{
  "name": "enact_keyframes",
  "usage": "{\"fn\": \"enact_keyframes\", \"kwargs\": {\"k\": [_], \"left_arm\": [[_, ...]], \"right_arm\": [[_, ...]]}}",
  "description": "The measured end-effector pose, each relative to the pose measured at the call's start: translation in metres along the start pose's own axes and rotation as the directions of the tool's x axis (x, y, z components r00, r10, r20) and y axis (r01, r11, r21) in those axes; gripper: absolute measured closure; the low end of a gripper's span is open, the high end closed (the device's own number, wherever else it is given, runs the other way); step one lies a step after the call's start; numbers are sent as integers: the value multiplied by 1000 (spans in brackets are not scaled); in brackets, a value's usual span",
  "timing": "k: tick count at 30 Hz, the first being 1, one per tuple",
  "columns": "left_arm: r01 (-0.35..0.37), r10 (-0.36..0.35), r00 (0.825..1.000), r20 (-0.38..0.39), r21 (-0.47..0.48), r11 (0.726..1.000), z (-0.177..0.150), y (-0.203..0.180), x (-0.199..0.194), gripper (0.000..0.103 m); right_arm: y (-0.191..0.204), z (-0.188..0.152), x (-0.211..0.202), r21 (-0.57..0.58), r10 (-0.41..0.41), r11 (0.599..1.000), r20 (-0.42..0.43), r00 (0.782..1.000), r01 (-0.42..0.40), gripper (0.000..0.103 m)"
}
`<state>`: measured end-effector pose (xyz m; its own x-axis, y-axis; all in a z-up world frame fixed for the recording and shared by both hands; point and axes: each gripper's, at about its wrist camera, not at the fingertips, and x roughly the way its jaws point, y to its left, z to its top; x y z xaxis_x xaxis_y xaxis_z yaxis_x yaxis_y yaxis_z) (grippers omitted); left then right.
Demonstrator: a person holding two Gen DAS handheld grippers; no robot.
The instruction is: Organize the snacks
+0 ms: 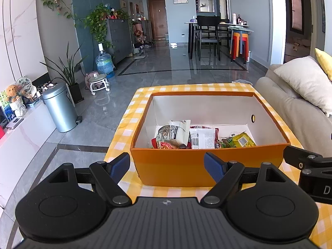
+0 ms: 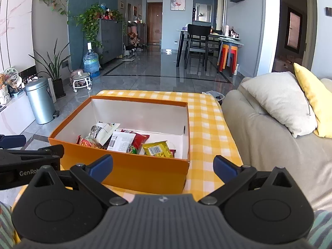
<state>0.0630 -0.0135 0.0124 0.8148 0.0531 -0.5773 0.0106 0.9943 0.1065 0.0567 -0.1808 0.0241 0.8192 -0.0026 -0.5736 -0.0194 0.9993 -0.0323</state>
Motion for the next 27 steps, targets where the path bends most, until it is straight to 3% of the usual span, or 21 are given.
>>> {"fn": "enact_keyframes", "kwargs": {"k": [27], "left_arm": [[-1, 1, 1000, 7, -7, 1000, 4, -3, -4, 8]], "right_arm": [[1, -1, -1, -23, 0, 1000, 9, 1000, 0, 4]]}}
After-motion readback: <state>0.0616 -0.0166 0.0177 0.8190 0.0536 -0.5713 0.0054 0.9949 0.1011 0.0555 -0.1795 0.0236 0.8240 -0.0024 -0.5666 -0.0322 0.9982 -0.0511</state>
